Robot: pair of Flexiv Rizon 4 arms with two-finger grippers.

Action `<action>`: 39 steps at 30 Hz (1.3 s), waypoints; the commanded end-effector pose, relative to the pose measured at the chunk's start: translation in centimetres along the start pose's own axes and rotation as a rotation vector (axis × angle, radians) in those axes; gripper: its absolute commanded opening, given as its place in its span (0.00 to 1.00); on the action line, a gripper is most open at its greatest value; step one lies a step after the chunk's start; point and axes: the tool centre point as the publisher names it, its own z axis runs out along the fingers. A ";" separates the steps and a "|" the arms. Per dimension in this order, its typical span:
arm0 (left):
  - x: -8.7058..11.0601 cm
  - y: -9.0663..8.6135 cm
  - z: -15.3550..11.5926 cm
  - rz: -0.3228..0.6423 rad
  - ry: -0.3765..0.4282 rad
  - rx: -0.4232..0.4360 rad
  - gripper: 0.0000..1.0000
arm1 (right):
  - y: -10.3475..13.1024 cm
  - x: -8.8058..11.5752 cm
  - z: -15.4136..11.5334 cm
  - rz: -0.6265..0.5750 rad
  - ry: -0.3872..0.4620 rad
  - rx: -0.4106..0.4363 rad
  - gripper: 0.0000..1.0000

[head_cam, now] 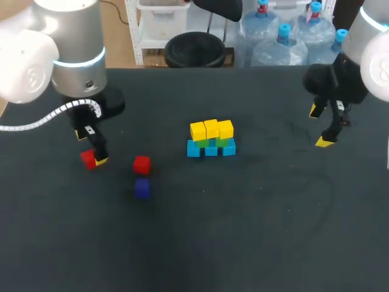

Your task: Place the blue cubes, place green cubes on the blue cubes, place the yellow cubes on the green cubes, then place the red cubes on the yellow cubes, and place purple cube on the red cubes.

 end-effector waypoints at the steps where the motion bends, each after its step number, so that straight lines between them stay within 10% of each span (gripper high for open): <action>1: -0.4 0.1 0.2 -0.014 0.009 -0.004 1.00 | -0.1 0.0 0.1 -0.001 -0.001 -0.001 1.00; 39: 1.2 -0.7 2.6 -0.049 -0.050 0.004 1.00 | -0.1 0.0 0.1 -0.001 -0.001 -0.001 1.00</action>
